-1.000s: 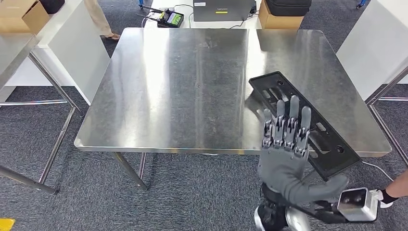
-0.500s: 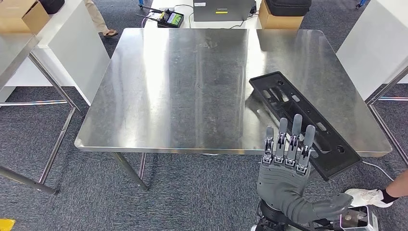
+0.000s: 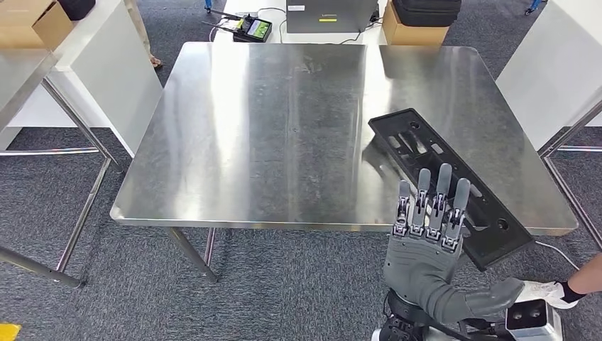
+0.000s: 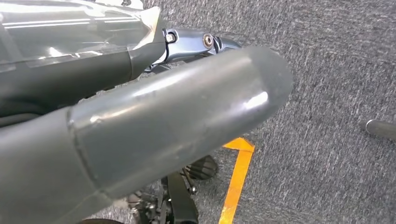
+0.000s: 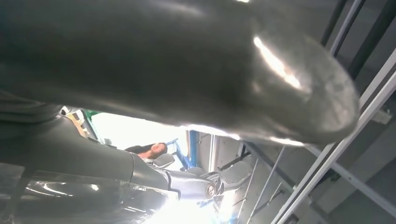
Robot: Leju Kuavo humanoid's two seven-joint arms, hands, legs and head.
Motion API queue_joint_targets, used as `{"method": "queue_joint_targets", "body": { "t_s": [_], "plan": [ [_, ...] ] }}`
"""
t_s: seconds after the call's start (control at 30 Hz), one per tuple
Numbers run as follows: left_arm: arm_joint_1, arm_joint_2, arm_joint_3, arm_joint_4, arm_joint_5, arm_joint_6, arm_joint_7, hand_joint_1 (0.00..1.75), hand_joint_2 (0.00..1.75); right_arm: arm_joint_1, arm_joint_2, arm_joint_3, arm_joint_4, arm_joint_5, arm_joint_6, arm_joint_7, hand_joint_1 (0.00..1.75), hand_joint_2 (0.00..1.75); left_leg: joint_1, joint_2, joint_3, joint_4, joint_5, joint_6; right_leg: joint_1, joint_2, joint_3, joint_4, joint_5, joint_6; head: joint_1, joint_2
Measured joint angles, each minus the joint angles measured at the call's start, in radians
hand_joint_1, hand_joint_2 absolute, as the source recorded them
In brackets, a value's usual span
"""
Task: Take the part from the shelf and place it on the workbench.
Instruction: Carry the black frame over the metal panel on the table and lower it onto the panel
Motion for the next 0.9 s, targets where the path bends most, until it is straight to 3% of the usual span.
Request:
{"method": "queue_joint_targets", "body": {
  "t_s": [0.03, 0.07, 0.13, 0.2, 0.23, 0.3, 0.37, 0.4, 0.43, 0.47, 0.53, 0.6, 0.67, 0.73, 0.8, 0.87, 0.9],
  "plan": [
    [0.000, 0.001, 0.000, 0.000, 0.000, 0.000, 0.002, 0.00, 0.00, -0.002, 0.000, 0.000, 0.001, -0.002, -0.006, 0.004, 0.00, 0.00, 0.002, -0.001, -0.001, 0.002, -0.001, -0.009, -0.002, 0.000, 0.032, -0.059, 0.029, 0.010, 0.002, 0.000],
    [0.000, 0.001, 0.000, -0.001, 0.000, 0.001, 0.002, 0.00, 0.00, -0.005, 0.001, 0.000, 0.002, -0.004, -0.010, 0.007, 0.00, 0.00, 0.002, -0.002, 0.000, 0.004, -0.001, -0.018, -0.001, 0.001, 0.053, -0.100, 0.050, 0.012, 0.003, 0.000],
    [0.000, 0.001, 0.000, -0.001, 0.002, 0.002, 0.003, 0.00, 0.00, -0.008, 0.003, -0.002, 0.003, -0.006, -0.016, 0.012, 0.00, 0.00, 0.000, -0.003, -0.002, 0.008, 0.002, -0.034, 0.007, 0.006, 0.060, -0.116, 0.065, -0.002, 0.003, 0.000],
    [-0.001, -0.001, 0.001, -0.001, 0.004, 0.005, 0.003, 0.00, 0.00, -0.009, 0.005, -0.002, 0.004, -0.007, -0.017, 0.016, 0.00, 0.00, 0.005, -0.003, -0.006, 0.014, 0.000, -0.044, 0.004, 0.008, 0.051, -0.117, 0.068, -0.023, 0.000, 0.000],
    [-0.001, -0.001, 0.002, -0.001, 0.006, 0.006, 0.004, 0.00, 0.00, -0.009, 0.005, -0.002, 0.005, -0.007, -0.018, 0.017, 0.00, 0.00, 0.008, -0.001, -0.013, 0.027, -0.014, -0.048, 0.002, 0.007, 0.046, -0.118, 0.073, -0.033, -0.002, 0.000],
    [-0.001, -0.001, 0.003, -0.001, 0.010, 0.006, 0.004, 0.00, 0.00, -0.008, 0.006, -0.002, 0.006, -0.008, -0.018, 0.018, 0.00, 0.00, 0.012, 0.002, -0.043, 0.105, -0.083, -0.051, 0.006, 0.005, 0.036, -0.119, 0.083, -0.056, -0.004, 0.000],
    [0.000, -0.001, 0.003, -0.001, 0.012, 0.007, 0.004, 0.00, 0.00, -0.004, 0.006, -0.002, 0.006, -0.008, -0.018, 0.019, 0.00, 0.00, 0.012, 0.003, -0.083, 0.225, -0.159, -0.053, 0.018, 0.003, 0.021, -0.118, 0.094, -0.073, -0.007, 0.000],
    [0.000, -0.002, 0.003, -0.001, 0.013, 0.008, 0.003, 0.00, 0.00, -0.001, 0.006, -0.002, 0.007, -0.008, -0.018, 0.020, 0.00, 0.00, 0.012, 0.003, -0.090, 0.265, -0.176, -0.053, 0.024, 0.002, 0.013, -0.118, 0.099, -0.078, -0.007, 0.000],
    [0.000, -0.002, 0.003, -0.001, 0.013, 0.008, 0.003, 0.00, 0.00, 0.004, 0.006, -0.003, 0.008, -0.008, -0.017, 0.020, 0.00, 0.00, 0.012, 0.003, -0.081, 0.270, -0.174, -0.051, 0.029, 0.001, 0.006, -0.118, 0.104, -0.081, -0.007, 0.000],
    [0.000, -0.002, 0.003, -0.001, 0.014, 0.008, 0.002, 0.00, 0.00, 0.009, 0.006, -0.003, 0.008, -0.008, -0.017, 0.020, 0.00, 0.00, 0.012, 0.004, -0.053, 0.240, -0.155, -0.047, 0.033, 0.001, 0.001, -0.118, 0.109, -0.082, -0.007, 0.000],
    [-0.001, -0.003, 0.003, -0.001, 0.014, 0.008, -0.001, 0.00, 0.00, 0.019, 0.005, -0.004, 0.008, -0.008, -0.016, 0.017, 0.00, 0.00, 0.008, 0.003, 0.040, 0.110, -0.114, -0.033, 0.038, 0.001, -0.006, -0.118, 0.119, -0.080, -0.007, 0.000],
    [-0.002, -0.003, 0.003, -0.001, 0.015, 0.008, -0.004, 0.00, 0.00, 0.027, 0.005, -0.004, 0.008, -0.007, -0.014, 0.014, 0.00, 0.00, -0.003, 0.003, 0.099, 0.019, -0.093, -0.021, 0.039, 0.000, -0.008, -0.118, 0.128, -0.071, -0.006, 0.000],
    [-0.001, -0.003, 0.004, -0.001, 0.015, 0.008, -0.006, 0.00, 0.00, 0.032, 0.005, -0.005, 0.008, -0.007, -0.010, 0.012, 0.00, 0.00, -0.013, 0.003, 0.100, 0.005, -0.083, -0.014, 0.036, -0.001, -0.008, -0.122, 0.139, -0.056, -0.007, 0.000],
    [-0.001, -0.004, 0.004, -0.001, 0.017, 0.008, -0.007, 0.00, 0.00, 0.038, 0.005, -0.006, 0.008, -0.008, -0.004, 0.009, 0.00, 0.00, -0.012, 0.006, 0.091, -0.013, -0.063, -0.002, 0.034, -0.002, -0.017, -0.117, 0.135, -0.046, -0.009, 0.000],
    [-0.001, -0.005, 0.004, -0.001, 0.017, 0.008, -0.008, 0.00, 0.00, 0.043, 0.004, -0.008, 0.008, -0.008, 0.004, 0.006, 0.00, 0.00, -0.008, 0.011, 0.072, -0.027, -0.037, 0.008, 0.035, -0.001, -0.042, -0.062, 0.079, -0.053, -0.006, 0.000],
    [0.000, -0.006, 0.003, -0.001, 0.017, 0.008, -0.009, 0.00, 0.00, 0.047, 0.003, -0.010, 0.008, -0.008, 0.008, 0.002, 0.00, 0.00, -0.010, 0.014, 0.046, -0.027, -0.018, 0.010, 0.032, -0.001, -0.074, 0.051, -0.001, -0.061, -0.003, 0.000],
    [0.000, -0.006, 0.003, -0.001, 0.017, 0.008, -0.008, 0.00, 0.00, 0.049, 0.002, -0.011, 0.008, -0.009, 0.008, 0.001, 0.00, 0.00, -0.010, 0.015, 0.032, -0.027, -0.008, 0.009, 0.030, -0.001, -0.082, 0.103, -0.021, -0.057, -0.002, 0.000]
  ]
}}
